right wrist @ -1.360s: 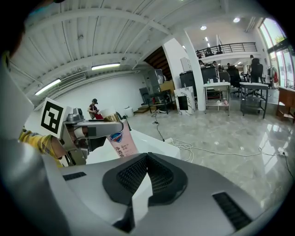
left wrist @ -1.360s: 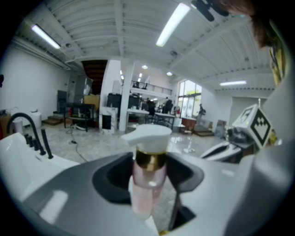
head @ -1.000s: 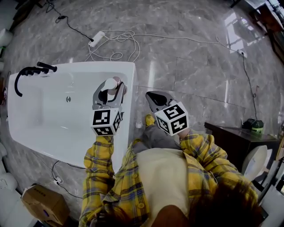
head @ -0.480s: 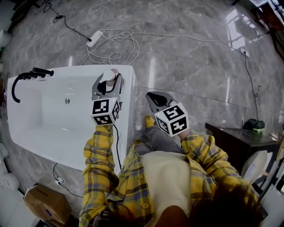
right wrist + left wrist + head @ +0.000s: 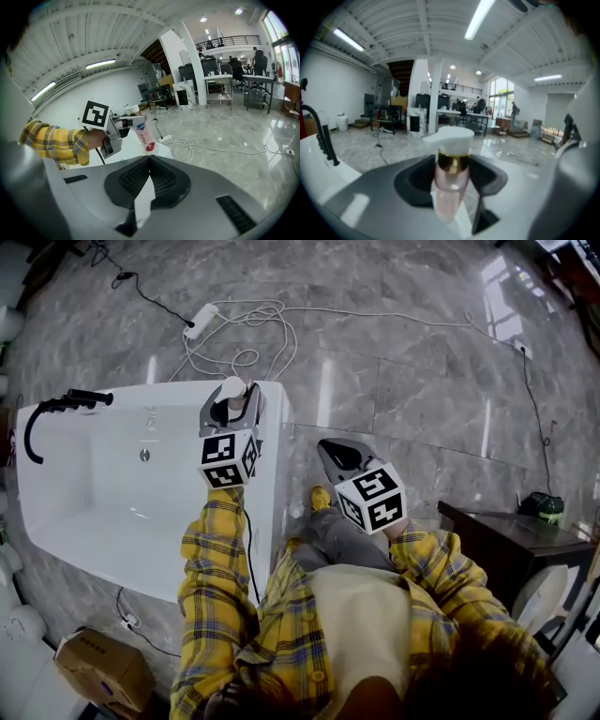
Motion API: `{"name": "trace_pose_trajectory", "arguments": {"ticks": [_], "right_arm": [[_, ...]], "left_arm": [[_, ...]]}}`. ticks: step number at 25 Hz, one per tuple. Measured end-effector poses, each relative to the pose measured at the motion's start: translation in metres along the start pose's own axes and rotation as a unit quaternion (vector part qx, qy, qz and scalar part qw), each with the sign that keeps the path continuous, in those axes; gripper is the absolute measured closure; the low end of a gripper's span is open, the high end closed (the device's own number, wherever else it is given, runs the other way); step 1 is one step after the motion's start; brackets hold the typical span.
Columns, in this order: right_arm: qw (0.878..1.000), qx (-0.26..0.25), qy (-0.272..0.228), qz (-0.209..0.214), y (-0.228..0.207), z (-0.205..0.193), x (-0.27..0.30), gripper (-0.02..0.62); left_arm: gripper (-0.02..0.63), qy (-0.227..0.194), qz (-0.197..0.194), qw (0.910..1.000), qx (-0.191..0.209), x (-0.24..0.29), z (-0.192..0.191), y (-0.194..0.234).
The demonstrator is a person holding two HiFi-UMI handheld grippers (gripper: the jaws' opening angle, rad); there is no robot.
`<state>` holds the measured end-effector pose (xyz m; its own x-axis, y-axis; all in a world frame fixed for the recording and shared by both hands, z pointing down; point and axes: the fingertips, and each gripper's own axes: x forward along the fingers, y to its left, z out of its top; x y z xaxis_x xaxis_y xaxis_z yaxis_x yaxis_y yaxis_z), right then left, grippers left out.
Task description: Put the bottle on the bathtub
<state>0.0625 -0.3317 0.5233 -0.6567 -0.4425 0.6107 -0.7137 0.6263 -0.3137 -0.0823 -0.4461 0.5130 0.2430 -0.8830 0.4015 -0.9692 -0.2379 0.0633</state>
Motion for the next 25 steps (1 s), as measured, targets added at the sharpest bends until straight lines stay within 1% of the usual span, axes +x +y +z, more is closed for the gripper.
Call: {"name": "trace_pose_trajectory", "arguments": {"ticks": [5,10,14,18,25], "right_arm": [[1.0,0.002,0.005,-0.001,-0.002,-0.005,0.003,0.581],[1.0,0.004,0.011,-0.002,-0.003,-0.01,0.004,0.581],[1.0,0.004,0.014,-0.001,-0.002,-0.013,0.004,0.581],[1.0,0.006,0.016,-0.001,-0.004,-0.016,0.003,0.581],[1.0,0.007,0.017,0.001,0.001,-0.019,0.004,0.581]], "left_arm": [[0.388,0.0,0.007,1.0,-0.001,0.01,-0.004,0.007],[0.388,-0.012,0.012,0.9998,-0.006,0.017,-0.002,0.01],[0.388,-0.019,0.018,0.9997,-0.002,0.019,-0.001,0.01],[0.387,-0.015,0.007,0.9998,0.013,0.021,-0.001,0.004],[0.385,-0.008,0.002,0.9998,0.02,0.024,-0.002,0.003]]}}
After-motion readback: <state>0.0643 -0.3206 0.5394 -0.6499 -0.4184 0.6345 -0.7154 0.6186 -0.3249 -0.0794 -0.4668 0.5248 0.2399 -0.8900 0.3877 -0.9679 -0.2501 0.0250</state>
